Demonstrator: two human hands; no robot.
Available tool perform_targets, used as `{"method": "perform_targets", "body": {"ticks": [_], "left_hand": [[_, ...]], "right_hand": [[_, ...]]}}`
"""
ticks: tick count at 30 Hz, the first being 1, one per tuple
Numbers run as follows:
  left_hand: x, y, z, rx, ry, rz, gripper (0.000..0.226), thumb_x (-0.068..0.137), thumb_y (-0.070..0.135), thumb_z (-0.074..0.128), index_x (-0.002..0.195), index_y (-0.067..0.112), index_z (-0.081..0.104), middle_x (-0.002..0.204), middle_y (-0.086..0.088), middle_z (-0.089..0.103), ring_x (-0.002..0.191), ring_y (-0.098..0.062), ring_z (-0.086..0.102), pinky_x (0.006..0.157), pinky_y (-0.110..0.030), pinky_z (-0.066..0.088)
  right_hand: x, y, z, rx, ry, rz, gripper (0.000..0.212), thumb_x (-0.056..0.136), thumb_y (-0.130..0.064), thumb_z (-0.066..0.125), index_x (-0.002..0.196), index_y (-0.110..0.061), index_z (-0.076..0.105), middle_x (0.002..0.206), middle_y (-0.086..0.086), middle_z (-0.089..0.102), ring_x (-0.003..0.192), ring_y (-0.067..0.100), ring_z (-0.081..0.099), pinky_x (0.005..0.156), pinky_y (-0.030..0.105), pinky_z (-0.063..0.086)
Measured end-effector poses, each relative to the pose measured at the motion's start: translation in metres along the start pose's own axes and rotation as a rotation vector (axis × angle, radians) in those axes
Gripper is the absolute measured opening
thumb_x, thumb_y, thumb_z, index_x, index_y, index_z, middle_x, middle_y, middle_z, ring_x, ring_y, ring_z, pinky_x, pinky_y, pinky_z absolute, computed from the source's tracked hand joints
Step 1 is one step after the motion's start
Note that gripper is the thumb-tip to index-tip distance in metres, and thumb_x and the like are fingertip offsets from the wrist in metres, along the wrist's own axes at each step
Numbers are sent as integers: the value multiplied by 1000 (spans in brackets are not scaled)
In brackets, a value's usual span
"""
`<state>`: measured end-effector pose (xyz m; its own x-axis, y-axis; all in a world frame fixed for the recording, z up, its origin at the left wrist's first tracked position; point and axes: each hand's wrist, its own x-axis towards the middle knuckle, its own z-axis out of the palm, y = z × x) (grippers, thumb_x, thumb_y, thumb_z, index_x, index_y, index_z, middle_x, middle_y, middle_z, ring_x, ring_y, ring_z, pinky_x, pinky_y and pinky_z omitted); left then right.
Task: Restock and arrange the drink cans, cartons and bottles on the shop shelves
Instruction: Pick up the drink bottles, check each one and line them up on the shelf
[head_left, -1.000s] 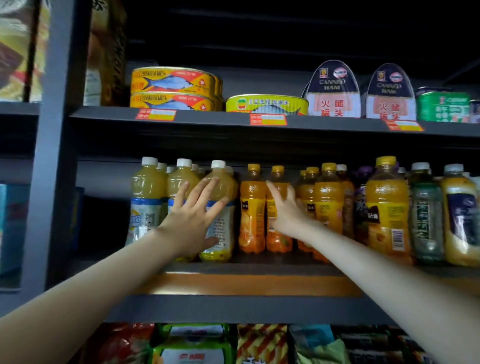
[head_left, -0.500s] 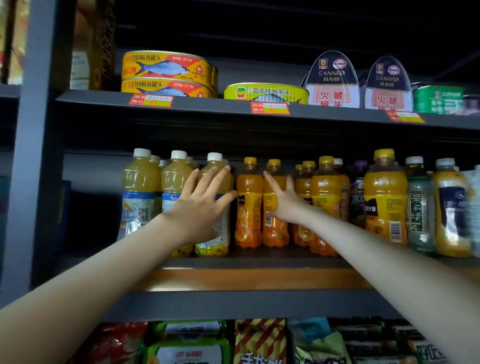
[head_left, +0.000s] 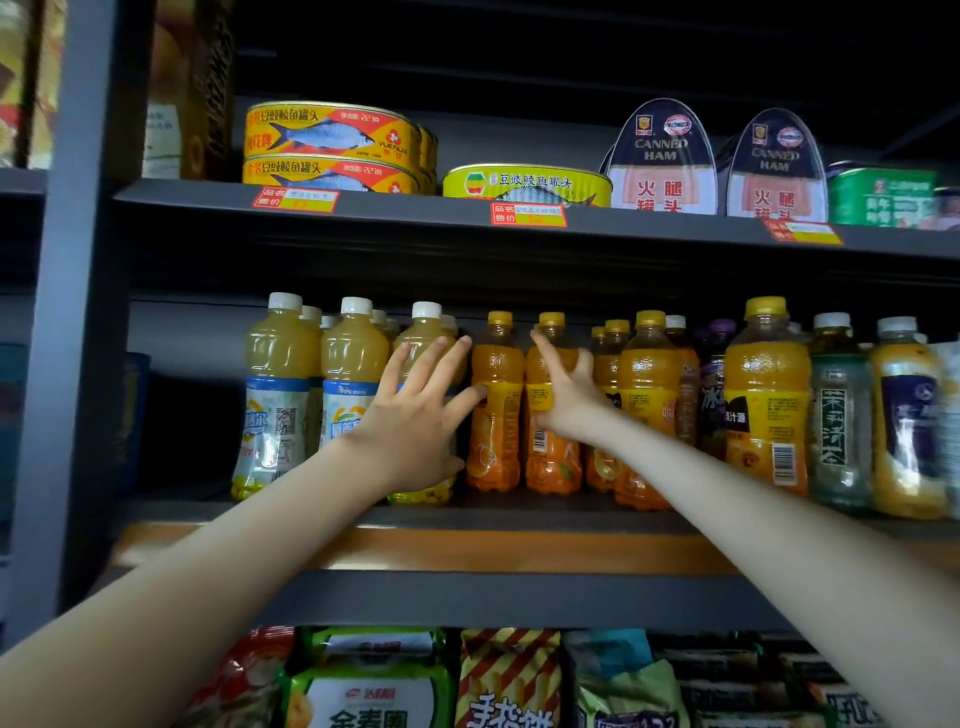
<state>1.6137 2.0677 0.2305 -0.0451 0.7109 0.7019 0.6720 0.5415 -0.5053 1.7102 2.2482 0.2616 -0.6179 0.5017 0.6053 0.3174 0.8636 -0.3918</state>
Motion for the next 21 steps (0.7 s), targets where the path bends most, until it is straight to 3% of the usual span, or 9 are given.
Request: {"method": "perform_targets", "body": {"ticks": [2, 4, 6, 8, 11, 14, 17, 19, 21], "left_hand": [[-2, 0, -3, 8, -55, -35, 84, 88, 56, 56, 154, 28, 12, 160, -16, -16, 148, -35, -9, 117, -55, -3], [-3, 2, -6, -13, -70, -59, 82, 90, 56, 53, 154, 29, 9, 160, -14, -18, 148, -34, -13, 117, -54, -6], [-4, 2, -7, -60, -75, -79, 81, 90, 57, 52, 154, 30, 9, 160, -13, -15, 148, -32, -12, 117, -52, -7], [-5, 4, -11, -109, -81, -89, 78, 91, 56, 51, 153, 29, 12, 161, -11, -4, 148, -31, -5, 118, -51, -3], [-6, 10, -21, -245, -76, -97, 68, 94, 52, 49, 151, 27, 20, 152, -6, 27, 142, -26, 21, 117, -45, 17], [-9, 22, -32, -481, -26, -107, 58, 96, 45, 50, 147, 22, 32, 138, -4, 48, 128, -23, 43, 103, -35, 37], [-13, 37, -42, -664, 45, -115, 53, 95, 43, 54, 140, 19, 42, 127, -5, 55, 117, -23, 51, 92, -33, 44], [-15, 47, -45, -775, 86, -118, 53, 93, 44, 57, 138, 19, 44, 126, -5, 55, 116, -23, 53, 91, -33, 45], [-17, 58, -49, -868, 114, -107, 59, 91, 46, 59, 142, 22, 40, 132, -3, 52, 119, -22, 51, 92, -28, 42]], "right_hand": [[-8, 1, -7, 35, 6, -16, 113, 81, 3, 72, 148, -53, 0, 159, 12, -13, 108, 27, 59, 62, 23, 55], [-17, 3, -14, 52, 19, -54, 110, 80, 2, 73, 149, -52, 6, 160, 11, -10, 127, 36, 48, 58, 19, 50], [-28, 6, -21, 49, 30, -137, 107, 80, 1, 74, 148, -52, 11, 160, 7, -9, 134, 38, 39, 57, 15, 46], [-42, 8, -27, 29, 33, -247, 104, 80, 1, 74, 146, -54, 15, 158, -2, -7, 134, 33, 39, 56, 13, 46], [-64, 9, -37, -9, 66, -368, 100, 83, -2, 72, 142, -59, 15, 154, -18, -4, 132, 24, 37, 57, 9, 45], [-86, 5, -49, -52, 141, -469, 94, 85, -8, 72, 138, -63, 17, 152, -23, -1, 136, 15, 27, 71, 4, 37], [-109, -2, -60, -59, 235, -536, 92, 84, -12, 74, 132, -66, 17, 149, -26, 1, 131, -1, 15, 80, 0, 28], [-123, -7, -66, 5, 335, -561, 88, 82, -12, 76, 132, -60, 20, 147, -25, 6, 128, -3, 13, 93, 10, 35], [-138, -13, -72, 108, 421, -559, 89, 79, -10, 78, 132, -54, 22, 145, -23, 11, 132, 5, 19, 98, 30, 47]]}}
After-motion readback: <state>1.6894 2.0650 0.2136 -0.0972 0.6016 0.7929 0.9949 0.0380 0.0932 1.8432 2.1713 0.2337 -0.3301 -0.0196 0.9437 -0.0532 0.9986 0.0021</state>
